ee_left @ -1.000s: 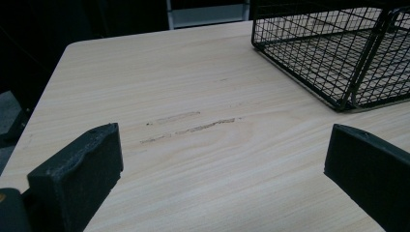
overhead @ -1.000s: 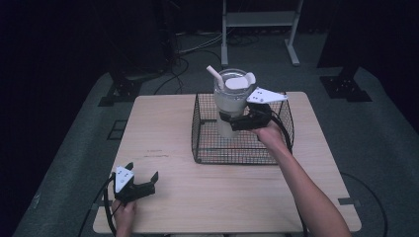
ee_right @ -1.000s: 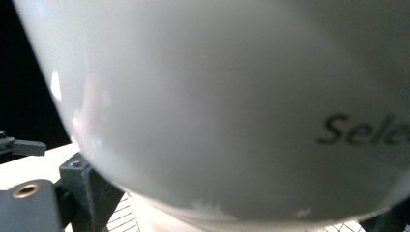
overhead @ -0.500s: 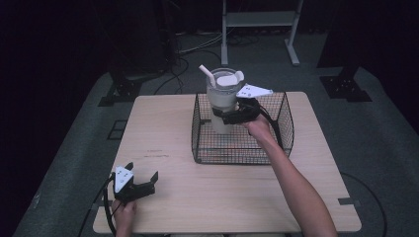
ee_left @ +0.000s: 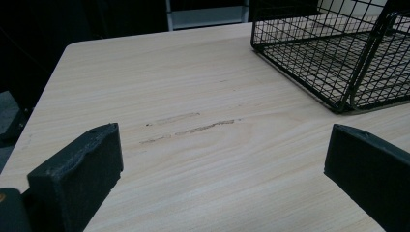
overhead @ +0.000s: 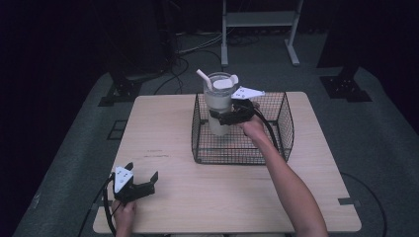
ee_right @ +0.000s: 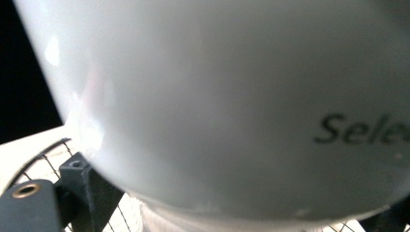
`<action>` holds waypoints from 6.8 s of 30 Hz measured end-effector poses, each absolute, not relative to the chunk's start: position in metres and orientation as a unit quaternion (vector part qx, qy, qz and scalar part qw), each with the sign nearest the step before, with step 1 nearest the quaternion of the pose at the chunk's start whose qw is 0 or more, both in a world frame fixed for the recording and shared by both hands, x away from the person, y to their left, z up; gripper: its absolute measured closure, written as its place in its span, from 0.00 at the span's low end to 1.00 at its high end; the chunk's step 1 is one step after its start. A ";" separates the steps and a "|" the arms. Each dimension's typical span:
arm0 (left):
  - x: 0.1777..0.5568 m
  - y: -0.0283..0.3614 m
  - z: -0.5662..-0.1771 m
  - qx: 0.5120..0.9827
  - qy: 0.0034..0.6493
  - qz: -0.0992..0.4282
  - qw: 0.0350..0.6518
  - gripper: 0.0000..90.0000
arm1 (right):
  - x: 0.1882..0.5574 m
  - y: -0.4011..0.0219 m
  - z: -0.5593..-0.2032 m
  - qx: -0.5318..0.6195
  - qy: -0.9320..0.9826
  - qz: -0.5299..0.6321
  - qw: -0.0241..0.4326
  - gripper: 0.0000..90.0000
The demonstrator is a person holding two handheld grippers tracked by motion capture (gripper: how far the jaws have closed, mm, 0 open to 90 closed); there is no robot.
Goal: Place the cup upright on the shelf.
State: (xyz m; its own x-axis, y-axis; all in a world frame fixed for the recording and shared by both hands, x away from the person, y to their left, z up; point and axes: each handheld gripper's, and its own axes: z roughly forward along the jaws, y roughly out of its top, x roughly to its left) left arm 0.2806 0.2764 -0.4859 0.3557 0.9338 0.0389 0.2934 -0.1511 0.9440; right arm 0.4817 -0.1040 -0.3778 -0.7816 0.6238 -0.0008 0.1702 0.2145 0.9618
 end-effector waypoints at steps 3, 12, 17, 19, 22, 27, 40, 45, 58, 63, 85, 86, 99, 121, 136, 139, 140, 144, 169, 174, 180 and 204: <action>0.281 0.276 -0.486 0.677 0.452 0.343 0.469 0.00 | 0.484 -0.104 -0.383 0.262 0.757 0.565 0.195 0.09; 0.281 0.277 -0.486 0.676 0.454 0.342 0.469 0.00 | 0.490 -0.102 -0.395 0.266 0.766 0.556 0.183 0.09; 0.281 0.277 -0.486 0.676 0.453 0.342 0.470 0.00 | 0.494 -0.101 -0.402 0.267 0.774 0.546 0.178 0.09; 0.281 0.277 -0.486 0.676 0.453 0.342 0.470 0.00 | 0.495 -0.099 -0.405 0.267 0.775 0.546 0.173 0.09; 0.281 0.277 -0.486 0.675 0.453 0.342 0.471 0.00 | 0.496 -0.098 -0.407 0.261 0.781 0.540 0.176 0.09; 0.280 0.277 -0.486 0.675 0.453 0.342 0.471 0.00 | 0.498 -0.095 -0.410 0.267 0.786 0.532 0.171 0.09; 0.280 0.277 -0.486 0.675 0.454 0.340 0.472 0.00 | 0.502 -0.095 -0.418 0.269 0.801 0.509 0.163 0.09; 0.280 0.277 -0.486 0.675 0.453 0.340 0.472 0.00 | 0.503 -0.096 -0.421 0.262 0.804 0.509 0.159 0.09; 0.280 0.277 -0.486 0.676 0.452 0.342 0.471 0.00 | 0.504 -0.112 -0.426 0.258 0.798 0.526 0.142 0.09; 0.280 0.277 -0.486 0.676 0.452 0.342 0.471 0.00 | 0.502 -0.114 -0.426 0.247 0.805 0.520 0.144 0.09; 0.280 0.276 -0.486 0.677 0.451 0.344 0.469 0.00 | 0.492 -0.128 -0.422 0.235 0.819 0.502 0.150 0.08; 0.280 0.276 -0.486 0.678 0.451 0.343 0.468 0.00 | 0.491 -0.128 -0.422 0.234 0.819 0.500 0.153 0.08; 0.280 0.276 -0.486 0.677 0.452 0.344 0.468 0.00 | 0.487 -0.131 -0.420 0.235 0.818 0.500 0.160 0.09; 0.281 0.275 -0.486 0.680 0.454 0.344 0.462 0.00 | 0.471 -0.162 -0.397 0.247 0.811 0.504 0.167 0.09; 0.281 0.275 -0.486 0.681 0.452 0.345 0.462 0.00 | 0.455 -0.180 -0.387 0.266 0.799 0.509 0.176 0.09; 0.281 0.275 -0.486 0.680 0.451 0.346 0.462 0.00 | 0.451 -0.181 -0.382 0.269 0.798 0.509 0.178 0.09; 0.281 0.275 -0.486 0.681 0.451 0.346 0.462 0.00 | 0.450 -0.181 -0.381 0.268 0.797 0.510 0.178 0.09; 0.281 0.275 -0.486 0.680 0.452 0.346 0.463 0.00 | 0.445 -0.181 -0.376 0.266 0.796 0.512 0.182 0.09; 0.281 0.274 -0.486 0.682 0.451 0.346 0.460 0.00 | 0.411 -0.189 -0.360 0.243 0.802 0.513 0.187 0.09; 0.281 0.274 -0.486 0.683 0.450 0.346 0.460 0.00 | 0.403 -0.193 -0.365 0.240 0.802 0.516 0.182 0.09; 0.281 0.274 -0.486 0.682 0.451 0.346 0.460 0.00 | 0.392 -0.198 -0.368 0.236 0.803 0.516 0.181 0.09; 0.281 0.274 -0.486 0.682 0.452 0.345 0.460 0.00 | 0.358 -0.218 -0.384 0.233 0.806 0.515 0.174 0.09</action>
